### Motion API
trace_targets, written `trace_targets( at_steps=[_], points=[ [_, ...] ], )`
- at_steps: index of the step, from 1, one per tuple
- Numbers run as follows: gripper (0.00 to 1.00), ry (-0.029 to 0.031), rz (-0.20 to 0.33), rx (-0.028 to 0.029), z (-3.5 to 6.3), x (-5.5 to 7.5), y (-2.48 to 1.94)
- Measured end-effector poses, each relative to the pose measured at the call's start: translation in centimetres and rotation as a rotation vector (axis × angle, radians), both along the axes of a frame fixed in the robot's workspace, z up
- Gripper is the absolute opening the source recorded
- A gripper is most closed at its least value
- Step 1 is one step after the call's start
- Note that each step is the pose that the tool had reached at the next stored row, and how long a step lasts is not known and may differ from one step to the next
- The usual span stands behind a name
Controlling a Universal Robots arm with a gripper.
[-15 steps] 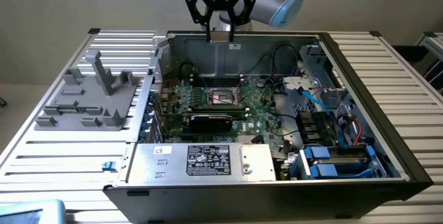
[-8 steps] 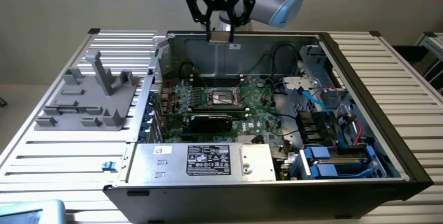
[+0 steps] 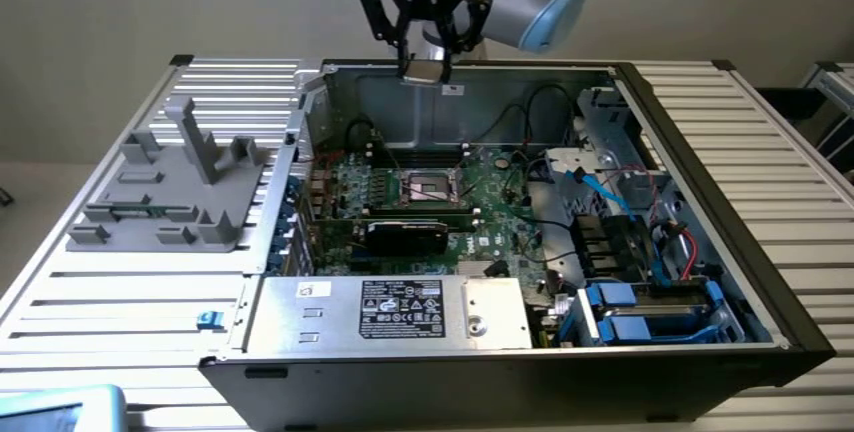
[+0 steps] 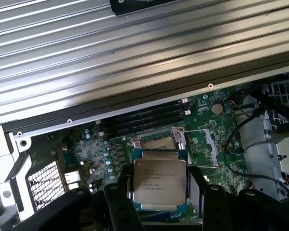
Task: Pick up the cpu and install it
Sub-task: 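Place the cpu into insertion slot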
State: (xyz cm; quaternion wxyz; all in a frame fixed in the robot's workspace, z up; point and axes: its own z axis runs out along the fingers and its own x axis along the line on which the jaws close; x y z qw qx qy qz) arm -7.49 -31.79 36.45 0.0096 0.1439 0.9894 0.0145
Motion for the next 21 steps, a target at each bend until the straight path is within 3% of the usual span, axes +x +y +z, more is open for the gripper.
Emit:
trace_targets(
  at_steps=[21],
  points=[
    [0.56, 0.0, -0.339, -0.0001, -0.1, 0.0, 0.0]
  ],
)
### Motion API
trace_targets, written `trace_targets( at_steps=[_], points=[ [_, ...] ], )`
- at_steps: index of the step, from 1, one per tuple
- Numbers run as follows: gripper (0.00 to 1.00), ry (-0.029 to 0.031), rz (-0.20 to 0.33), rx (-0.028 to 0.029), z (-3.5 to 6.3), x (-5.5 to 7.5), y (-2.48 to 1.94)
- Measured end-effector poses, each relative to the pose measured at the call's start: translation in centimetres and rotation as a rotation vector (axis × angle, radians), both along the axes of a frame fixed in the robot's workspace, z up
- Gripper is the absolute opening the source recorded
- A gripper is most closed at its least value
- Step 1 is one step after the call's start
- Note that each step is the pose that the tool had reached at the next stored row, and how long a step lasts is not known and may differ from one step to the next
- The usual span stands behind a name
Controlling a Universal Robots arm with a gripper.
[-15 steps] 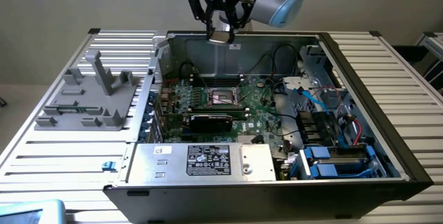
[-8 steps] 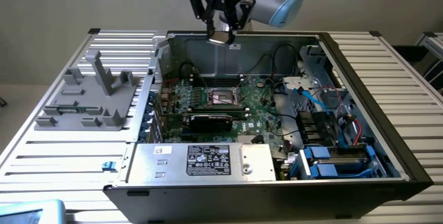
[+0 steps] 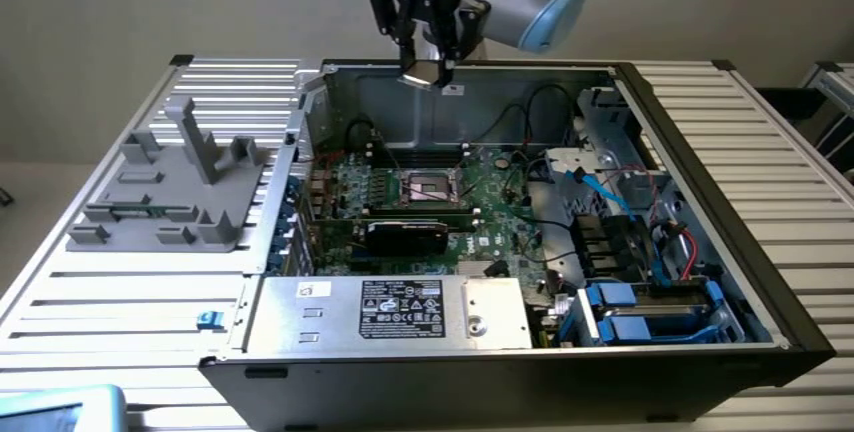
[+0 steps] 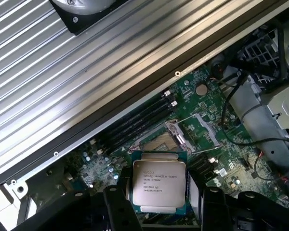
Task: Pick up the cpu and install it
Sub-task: 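Place the cpu into insertion slot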
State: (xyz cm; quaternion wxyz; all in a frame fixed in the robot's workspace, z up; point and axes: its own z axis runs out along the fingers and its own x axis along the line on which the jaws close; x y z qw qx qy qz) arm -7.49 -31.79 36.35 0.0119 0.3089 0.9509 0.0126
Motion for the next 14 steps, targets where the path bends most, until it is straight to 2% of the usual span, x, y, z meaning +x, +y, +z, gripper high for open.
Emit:
trace_targets(
  at_steps=[14],
  points=[
    [0.56, 0.0, -0.226, 0.0, -0.04, 0.0, 0.0]
  ],
)
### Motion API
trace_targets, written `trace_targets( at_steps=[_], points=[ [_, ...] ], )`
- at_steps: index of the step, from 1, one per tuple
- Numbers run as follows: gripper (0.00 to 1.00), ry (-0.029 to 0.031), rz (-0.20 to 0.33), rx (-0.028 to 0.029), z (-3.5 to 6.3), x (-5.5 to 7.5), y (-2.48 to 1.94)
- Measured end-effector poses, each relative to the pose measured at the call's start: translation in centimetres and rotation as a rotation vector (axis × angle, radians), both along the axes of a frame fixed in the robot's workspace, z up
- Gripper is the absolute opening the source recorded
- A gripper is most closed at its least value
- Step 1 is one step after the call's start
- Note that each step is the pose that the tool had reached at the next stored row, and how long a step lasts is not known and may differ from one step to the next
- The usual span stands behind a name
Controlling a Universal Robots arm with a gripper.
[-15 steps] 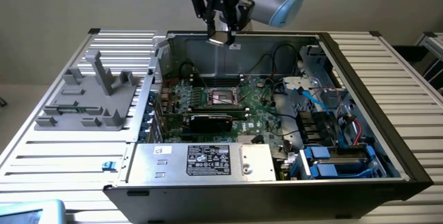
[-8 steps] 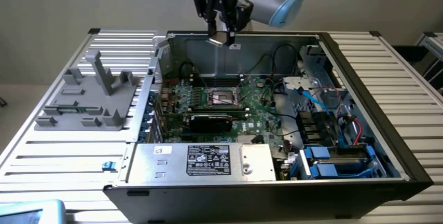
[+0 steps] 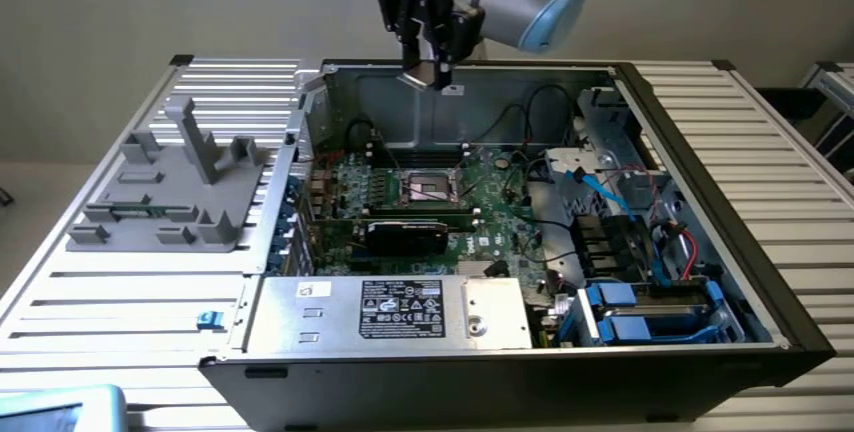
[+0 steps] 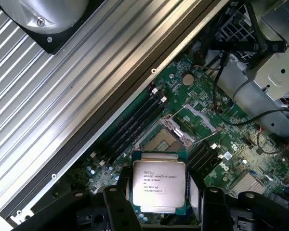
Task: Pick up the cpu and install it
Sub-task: 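Place the cpu into insertion slot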
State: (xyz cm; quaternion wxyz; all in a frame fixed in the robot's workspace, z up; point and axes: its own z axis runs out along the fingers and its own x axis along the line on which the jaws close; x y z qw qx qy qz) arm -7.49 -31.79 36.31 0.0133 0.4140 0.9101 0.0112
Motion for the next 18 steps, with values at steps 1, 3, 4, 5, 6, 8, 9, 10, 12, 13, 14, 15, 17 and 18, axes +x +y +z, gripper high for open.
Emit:
trace_targets(
  at_steps=[1, 3, 4, 5, 6, 8, 9, 10, 12, 13, 14, 15, 17, 18],
  points=[
    [0.56, -0.0001, -0.016, 0.0, 0.0, 0.0, 0.0],
    [0.56, 0.0, -0.049, 0.0, -0.01, 0.0, 0.0],
    [0.56, 0.0, -0.065, 0.0, -0.01, 0.0, 0.0],
    [0.56, 0.0, -0.081, 0.0001, -0.01, 0.0, 0.0],
    [0.56, 0.0, -0.098, 0.0, -0.02, 0.0, 0.0],
    [0.56, 0.0, -0.13, 0.0, -0.02, 0.0, 0.0],
    [0.56, 0.0, -0.146, 0.0001, -0.02, 0.0, 0.0],
    [0.56, -0.0001, -0.163, 0.0001, -0.03, 0.0, 0.0],
    [0.56, -0.0001, -0.195, 0.0001, -0.03, 0.0, 0.0],
    [0.56, -0.0001, -0.209, 0.0001, -0.03, 0.0, 0.0],
    [0.56, 0.0, -0.225, 0.0001, -0.04, 0.0, 0.0],
    [0.56, 0.0, -0.237, 0.0, -0.04, 0.0, 0.0],
    [0.56, 0.0, -0.254, 0.0, -0.04, 0.0, 0.0],
    [0.56, 0.0, -0.259, 0.0001, -0.04, 0.0, 0.0]
  ],
)
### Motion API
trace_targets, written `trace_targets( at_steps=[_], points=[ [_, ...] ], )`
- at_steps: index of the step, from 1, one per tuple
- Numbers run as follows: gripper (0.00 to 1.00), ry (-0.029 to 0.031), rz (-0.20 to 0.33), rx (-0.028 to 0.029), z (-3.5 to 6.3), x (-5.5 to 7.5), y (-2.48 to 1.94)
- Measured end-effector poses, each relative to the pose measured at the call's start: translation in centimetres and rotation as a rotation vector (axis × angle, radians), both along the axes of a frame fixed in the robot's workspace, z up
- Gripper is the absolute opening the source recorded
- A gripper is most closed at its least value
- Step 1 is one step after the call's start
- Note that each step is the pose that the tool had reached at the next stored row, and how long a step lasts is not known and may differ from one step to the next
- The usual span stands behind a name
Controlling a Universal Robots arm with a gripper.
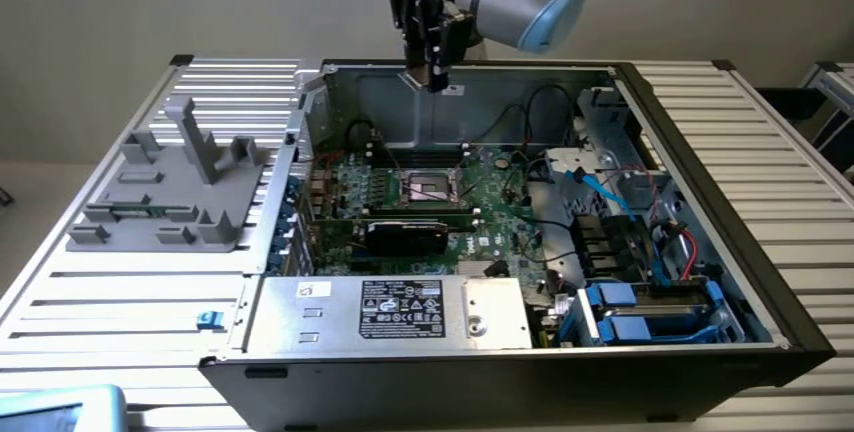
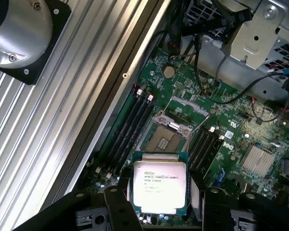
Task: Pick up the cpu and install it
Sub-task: 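Place the cpu into insertion slot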
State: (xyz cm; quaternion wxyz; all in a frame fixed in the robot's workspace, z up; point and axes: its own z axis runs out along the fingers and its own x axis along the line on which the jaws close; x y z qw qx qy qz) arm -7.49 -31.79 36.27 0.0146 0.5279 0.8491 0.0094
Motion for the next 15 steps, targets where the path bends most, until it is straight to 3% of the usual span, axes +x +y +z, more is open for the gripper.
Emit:
trace_targets(
  at_steps=[5, 15],
  points=[
    [0.56, 0.0, -0.013, -0.0001, 0.0, 0.0, 0.0],
    [0.56, 0.0, -0.173, 0.0, -0.01, 0.0, 0.0]
  ],
)
